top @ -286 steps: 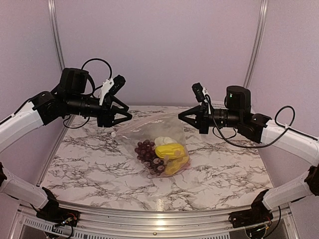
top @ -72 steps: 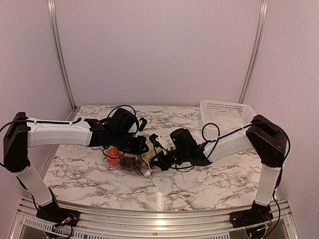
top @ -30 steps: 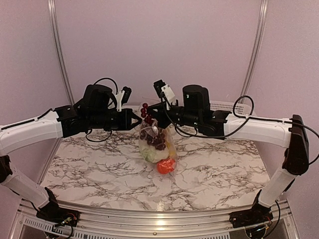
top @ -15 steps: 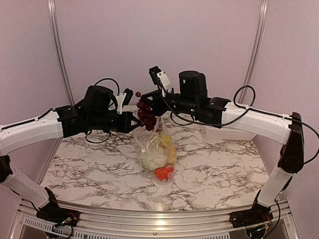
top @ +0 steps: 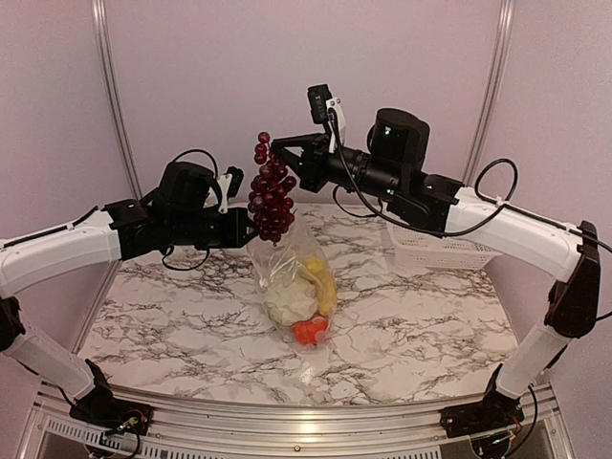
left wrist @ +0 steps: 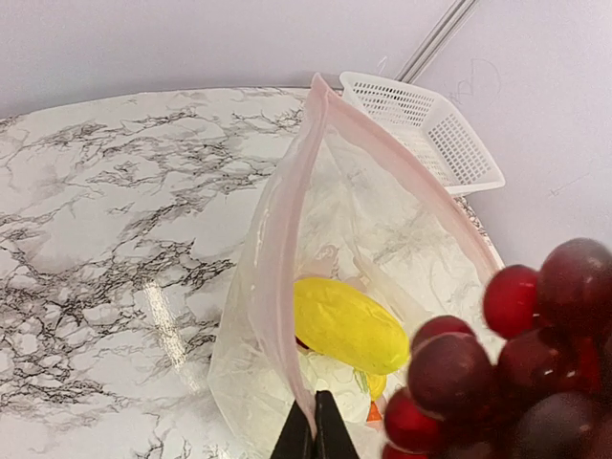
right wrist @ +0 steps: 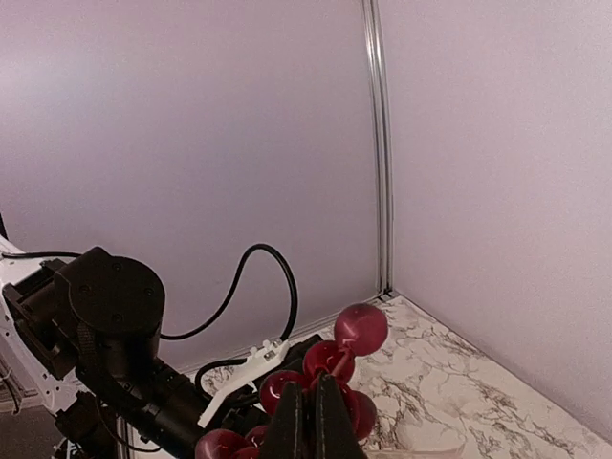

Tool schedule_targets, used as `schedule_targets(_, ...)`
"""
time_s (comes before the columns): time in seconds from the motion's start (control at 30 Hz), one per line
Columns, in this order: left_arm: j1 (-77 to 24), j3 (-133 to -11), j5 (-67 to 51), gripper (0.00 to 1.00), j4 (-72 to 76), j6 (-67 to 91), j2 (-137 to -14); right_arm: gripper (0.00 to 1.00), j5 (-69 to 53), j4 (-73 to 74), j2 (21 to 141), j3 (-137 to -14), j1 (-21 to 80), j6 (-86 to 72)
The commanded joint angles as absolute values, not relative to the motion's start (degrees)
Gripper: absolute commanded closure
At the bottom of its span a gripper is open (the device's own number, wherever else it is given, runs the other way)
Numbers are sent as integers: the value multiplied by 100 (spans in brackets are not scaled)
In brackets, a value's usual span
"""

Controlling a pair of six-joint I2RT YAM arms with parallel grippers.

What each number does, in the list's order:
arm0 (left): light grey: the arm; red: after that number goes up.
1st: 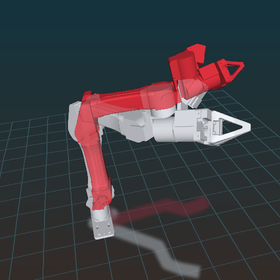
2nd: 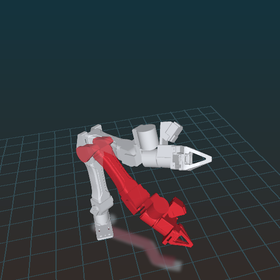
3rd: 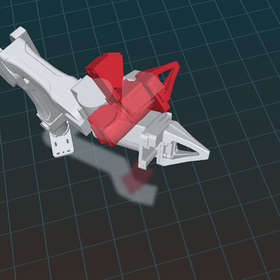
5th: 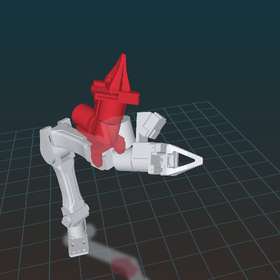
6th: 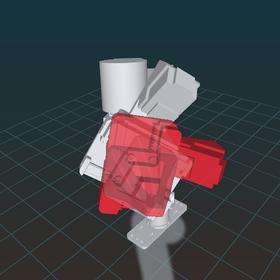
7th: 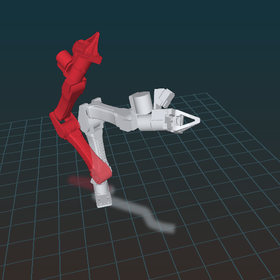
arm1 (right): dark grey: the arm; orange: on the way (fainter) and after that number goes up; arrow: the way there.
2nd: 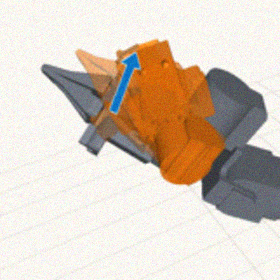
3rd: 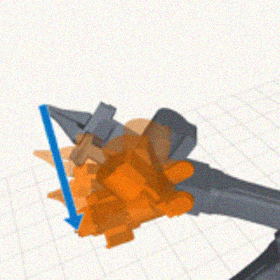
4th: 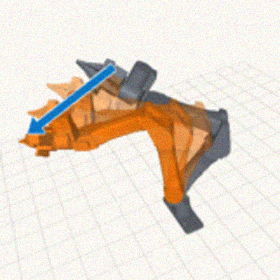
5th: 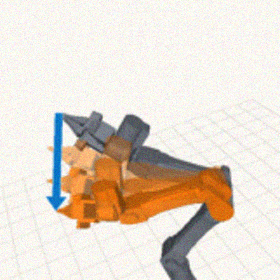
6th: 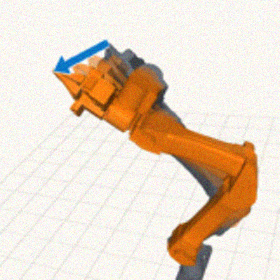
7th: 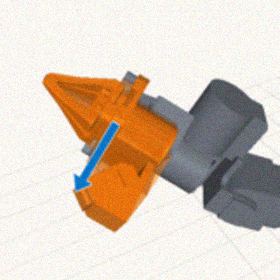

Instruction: Open the zip-top bag and remove the fake food

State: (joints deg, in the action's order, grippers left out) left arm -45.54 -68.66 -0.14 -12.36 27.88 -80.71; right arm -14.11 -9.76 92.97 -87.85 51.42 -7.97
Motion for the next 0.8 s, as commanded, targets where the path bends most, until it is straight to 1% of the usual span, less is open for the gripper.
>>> schedule_targets(0.0, -4511, -7077, 57, 100, -1413, 2761, -8165, 100, -1422, -1469, 9162, -9281, 5064, -916)
schedule_targets(0.23, -4281, -7216, 129, 100, -1504, 2822, -8072, 100, -1148, -1394, 8930, -9350, 4333, -1020)
schedule_targets(0.37, -4076, -7549, 317, 100, -1797, 2684, -8028, 100, -938, -1149, 8675, -9177, 3801, -965)
schedule_targets(0.6, -3949, -7982, 498, 100, -2289, 2258, -8073, 100, -654, -601, 8167, -8591, 2680, -1012)
schedule_targets(0.77, -3937, -7878, 519, 100, -2273, 2252, -8047, 100, -733, -562, 7745, -7692, 1916, -953)
